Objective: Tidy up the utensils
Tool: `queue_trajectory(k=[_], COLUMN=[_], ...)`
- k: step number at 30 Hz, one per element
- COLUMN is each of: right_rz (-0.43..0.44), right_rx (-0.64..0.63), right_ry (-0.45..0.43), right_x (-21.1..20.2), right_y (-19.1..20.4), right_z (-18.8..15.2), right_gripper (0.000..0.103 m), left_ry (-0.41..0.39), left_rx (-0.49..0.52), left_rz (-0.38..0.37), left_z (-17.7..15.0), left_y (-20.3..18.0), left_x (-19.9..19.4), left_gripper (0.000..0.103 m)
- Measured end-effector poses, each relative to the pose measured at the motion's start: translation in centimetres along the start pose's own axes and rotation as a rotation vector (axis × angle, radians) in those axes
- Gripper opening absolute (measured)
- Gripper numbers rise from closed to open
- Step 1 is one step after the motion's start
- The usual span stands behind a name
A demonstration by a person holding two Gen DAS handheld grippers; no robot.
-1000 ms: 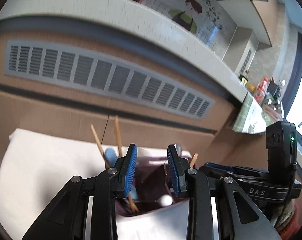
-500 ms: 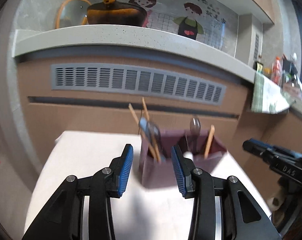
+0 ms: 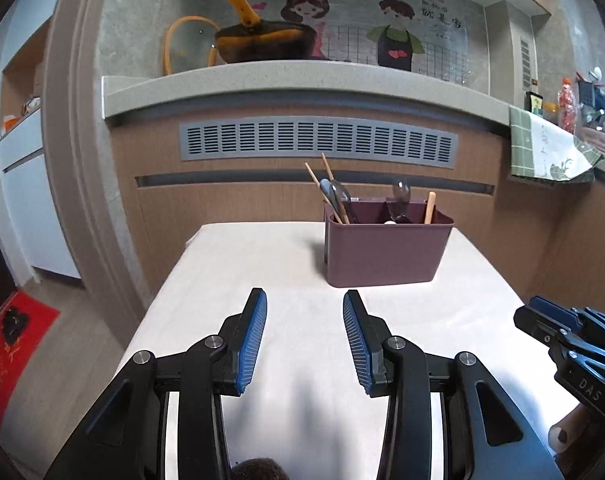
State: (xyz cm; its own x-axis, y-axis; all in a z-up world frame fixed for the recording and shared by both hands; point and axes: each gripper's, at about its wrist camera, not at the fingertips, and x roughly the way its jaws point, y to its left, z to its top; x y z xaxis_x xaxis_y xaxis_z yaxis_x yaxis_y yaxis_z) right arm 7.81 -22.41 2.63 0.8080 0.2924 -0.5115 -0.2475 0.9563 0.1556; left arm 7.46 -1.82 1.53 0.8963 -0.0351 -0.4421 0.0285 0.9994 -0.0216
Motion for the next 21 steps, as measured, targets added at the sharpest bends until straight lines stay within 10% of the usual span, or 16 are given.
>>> queue_trajectory(k=[21], right_rz=[-0.035], right_rx=[-0.009], right_ry=[-0.014], right_x=[-1.4], right_y=[1.1], right_z=[-1.8], right_gripper=[0.029], left_ry=[0.062], left_rx=[0.030], left_rz=[-0.052], left_z=[-1.6], left_y=[-1.2], left_x=[-0.3], left_gripper=[0.041])
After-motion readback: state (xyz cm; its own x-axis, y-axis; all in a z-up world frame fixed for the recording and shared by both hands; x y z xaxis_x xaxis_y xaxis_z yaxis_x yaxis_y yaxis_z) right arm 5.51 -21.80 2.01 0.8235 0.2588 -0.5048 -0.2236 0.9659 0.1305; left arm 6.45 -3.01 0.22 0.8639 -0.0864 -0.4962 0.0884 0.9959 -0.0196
